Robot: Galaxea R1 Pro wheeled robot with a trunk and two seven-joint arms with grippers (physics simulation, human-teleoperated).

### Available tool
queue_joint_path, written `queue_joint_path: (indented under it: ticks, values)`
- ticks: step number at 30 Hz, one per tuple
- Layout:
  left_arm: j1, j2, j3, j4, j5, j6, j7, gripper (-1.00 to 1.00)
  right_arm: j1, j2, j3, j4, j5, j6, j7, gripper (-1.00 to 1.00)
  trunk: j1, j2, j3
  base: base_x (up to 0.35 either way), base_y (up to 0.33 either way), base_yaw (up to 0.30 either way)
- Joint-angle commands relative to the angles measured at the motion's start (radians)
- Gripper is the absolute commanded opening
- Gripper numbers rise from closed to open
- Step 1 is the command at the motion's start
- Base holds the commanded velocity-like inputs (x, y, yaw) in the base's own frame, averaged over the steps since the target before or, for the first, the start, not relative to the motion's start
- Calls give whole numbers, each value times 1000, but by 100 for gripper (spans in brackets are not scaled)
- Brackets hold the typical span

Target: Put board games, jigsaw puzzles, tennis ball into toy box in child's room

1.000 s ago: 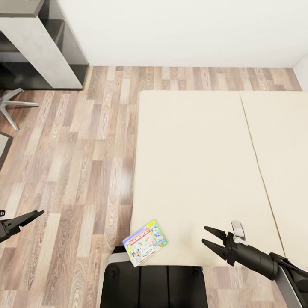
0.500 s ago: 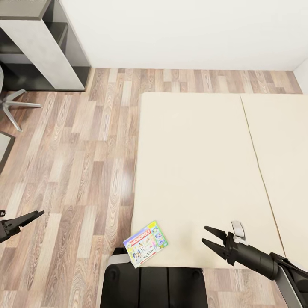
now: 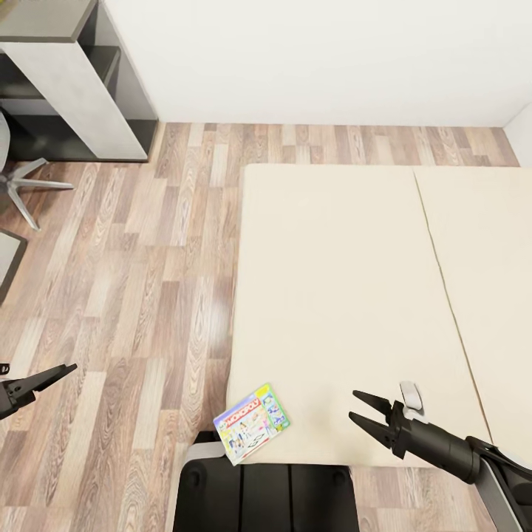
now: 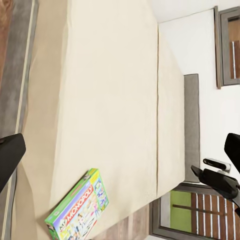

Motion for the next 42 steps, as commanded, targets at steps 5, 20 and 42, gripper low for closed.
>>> queue_joint_path:
  ticks: [5, 20, 42]
  values:
    - [0, 0, 1, 0, -2, 8, -3, 100, 0, 0, 0, 0, -5, 9, 1, 100, 1, -1, 0, 0, 0, 0]
    - [0, 0, -13, 0, -3, 7, -2, 100, 0, 1, 3, 0, -4, 9, -2, 100, 1, -1, 0, -19, 0, 0]
    - [0, 0, -38, 0, -5, 7, -2, 100, 0, 2, 5, 0, 0, 9, -3, 100, 1, -1, 24, -1, 0, 0]
